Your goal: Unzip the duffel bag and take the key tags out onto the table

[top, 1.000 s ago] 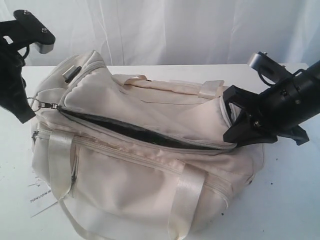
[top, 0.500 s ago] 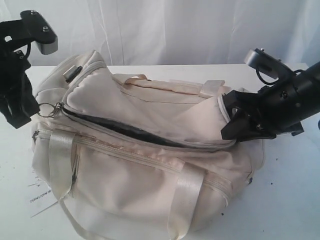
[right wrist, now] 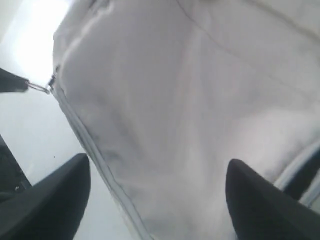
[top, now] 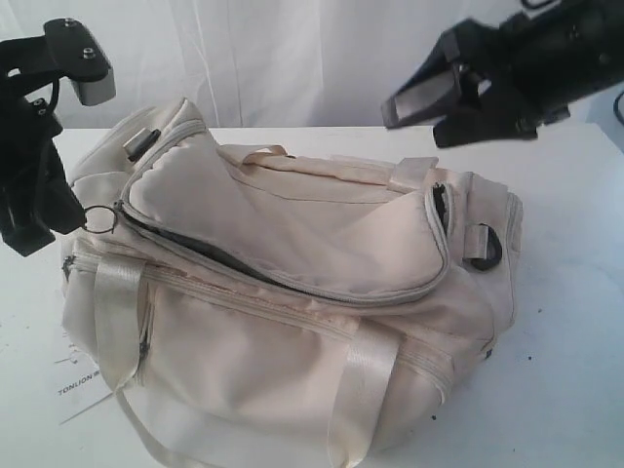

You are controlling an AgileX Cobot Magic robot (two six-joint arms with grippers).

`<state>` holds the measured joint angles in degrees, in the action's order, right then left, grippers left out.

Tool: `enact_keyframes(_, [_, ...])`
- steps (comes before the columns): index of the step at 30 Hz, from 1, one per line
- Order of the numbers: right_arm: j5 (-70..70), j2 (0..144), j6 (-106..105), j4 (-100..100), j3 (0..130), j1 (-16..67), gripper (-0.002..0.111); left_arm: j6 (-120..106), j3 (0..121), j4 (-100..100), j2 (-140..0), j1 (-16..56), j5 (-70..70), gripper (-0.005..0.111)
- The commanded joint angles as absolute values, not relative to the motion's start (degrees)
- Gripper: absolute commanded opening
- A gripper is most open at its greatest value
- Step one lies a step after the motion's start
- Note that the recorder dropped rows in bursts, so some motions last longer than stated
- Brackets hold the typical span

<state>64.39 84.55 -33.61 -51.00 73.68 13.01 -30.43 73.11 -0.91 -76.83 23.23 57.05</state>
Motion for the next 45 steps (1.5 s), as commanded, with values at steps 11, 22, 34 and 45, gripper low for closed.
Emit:
enact_keyframes(11, [66.0, 83.5, -43.4, -48.3, 81.5, 25.0, 0.070, -30.9, 73.3, -2.7, -75.9, 23.0, 58.7, 0.000])
enact_keyframes(22, [43.1, 86.7, -37.9, -15.8, 81.5, 51.2, 0.070, -31.2, 73.3, -2.6, -75.9, 23.0, 58.5, 0.000])
enact_keyframes(34, [36.4, 96.7, -30.5, -7.2, 81.5, 56.2, 0.070, -24.2, 73.3, 5.2, -75.9, 23.0, 56.8, 0.000])
enact_keyframes(45, [34.4, 100.2, -30.1, -10.6, 81.5, 57.3, 0.070, -24.2, 73.3, 4.9, -75.9, 23.0, 55.5, 0.000])
